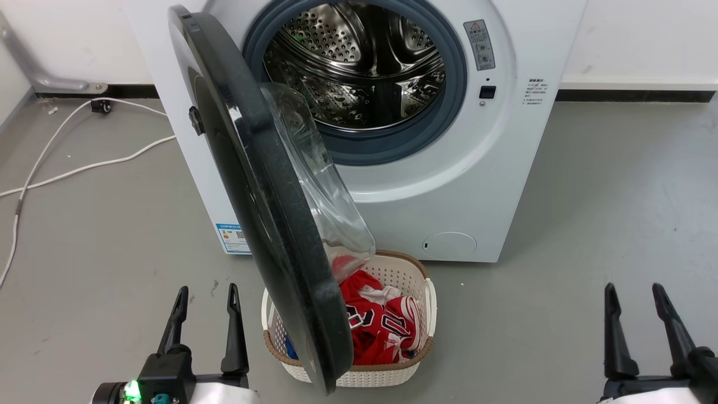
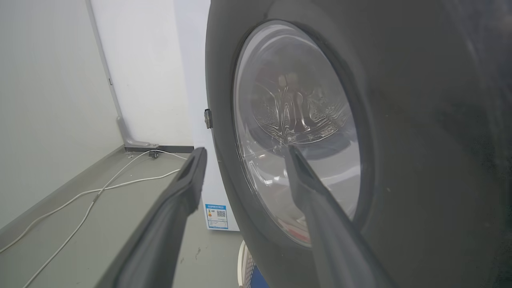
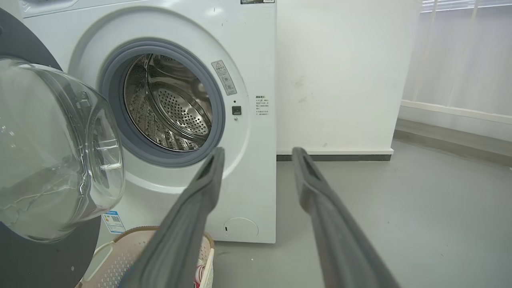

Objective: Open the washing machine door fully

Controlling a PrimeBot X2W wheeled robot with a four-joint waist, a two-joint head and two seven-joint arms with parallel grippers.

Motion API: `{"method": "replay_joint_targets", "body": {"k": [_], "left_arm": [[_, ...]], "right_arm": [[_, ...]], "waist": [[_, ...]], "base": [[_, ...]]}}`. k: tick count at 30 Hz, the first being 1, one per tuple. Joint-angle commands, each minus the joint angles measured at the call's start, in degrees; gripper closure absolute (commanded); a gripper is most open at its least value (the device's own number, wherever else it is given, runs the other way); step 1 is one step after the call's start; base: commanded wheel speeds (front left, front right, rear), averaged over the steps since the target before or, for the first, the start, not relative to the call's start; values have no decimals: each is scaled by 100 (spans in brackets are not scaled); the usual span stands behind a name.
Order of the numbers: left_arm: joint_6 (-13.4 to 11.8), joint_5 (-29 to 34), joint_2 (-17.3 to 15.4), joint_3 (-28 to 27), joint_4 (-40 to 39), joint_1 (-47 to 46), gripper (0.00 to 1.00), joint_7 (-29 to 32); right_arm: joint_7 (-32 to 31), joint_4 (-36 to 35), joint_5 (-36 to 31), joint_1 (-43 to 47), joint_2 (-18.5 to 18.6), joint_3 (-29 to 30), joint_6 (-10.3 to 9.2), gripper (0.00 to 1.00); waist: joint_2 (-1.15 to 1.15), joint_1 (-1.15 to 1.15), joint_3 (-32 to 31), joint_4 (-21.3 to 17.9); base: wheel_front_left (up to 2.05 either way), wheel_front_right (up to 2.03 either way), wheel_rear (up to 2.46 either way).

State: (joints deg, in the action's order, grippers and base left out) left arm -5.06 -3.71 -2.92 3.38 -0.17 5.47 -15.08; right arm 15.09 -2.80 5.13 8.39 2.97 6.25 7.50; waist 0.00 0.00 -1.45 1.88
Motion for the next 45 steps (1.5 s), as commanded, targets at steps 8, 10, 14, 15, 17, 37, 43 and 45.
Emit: {"method": "replay_joint_targets", "body": {"k": [8, 10, 14, 15, 17, 37, 43, 45], "left_arm": [[-35, 34, 5, 19, 19, 62, 0, -14], [-39, 56, 4, 21, 30, 70, 0, -14], [-47, 96, 4, 28, 52, 79, 0, -14], [-45, 107, 5, 30, 57, 80, 0, -14], [-43, 103, 5, 29, 68, 81, 0, -14], [64, 48, 4, -154, 55, 6, 100, -14], [138, 142, -85, -493, -244, -280, 100, -14], [162, 186, -156, -584, -390, -425, 100, -14]], "right_arm": [[10, 292, 138, 105, -14, 43, -1, 0], [10, 330, 157, 99, -15, 55, -1, 0], [10, 379, 169, 112, -15, 62, -1, 0], [10, 391, 170, 116, -15, 64, -1, 0], [10, 409, 174, 118, -15, 66, -1, 0], [10, 444, 226, 96, -16, 30, -1, 0], [10, 460, 236, 93, -16, 22, -1, 0], [10, 468, 237, 89, -16, 6, -1, 0]], "waist": [[0, 0, -34, 8], [0, 0, -40, 8], [0, 0, -46, 4], [0, 0, -45, 2], [0, 0, -43, 0], [0, 0, -26, 58], [0, 0, -31, 99], [0, 0, -30, 110]], "base": [[0, 0, 0], [0, 0, 0], [0, 0, 0], [0, 0, 0], [0, 0, 0], [0, 0, 0], [0, 0, 0], [0, 0, 0]]}}
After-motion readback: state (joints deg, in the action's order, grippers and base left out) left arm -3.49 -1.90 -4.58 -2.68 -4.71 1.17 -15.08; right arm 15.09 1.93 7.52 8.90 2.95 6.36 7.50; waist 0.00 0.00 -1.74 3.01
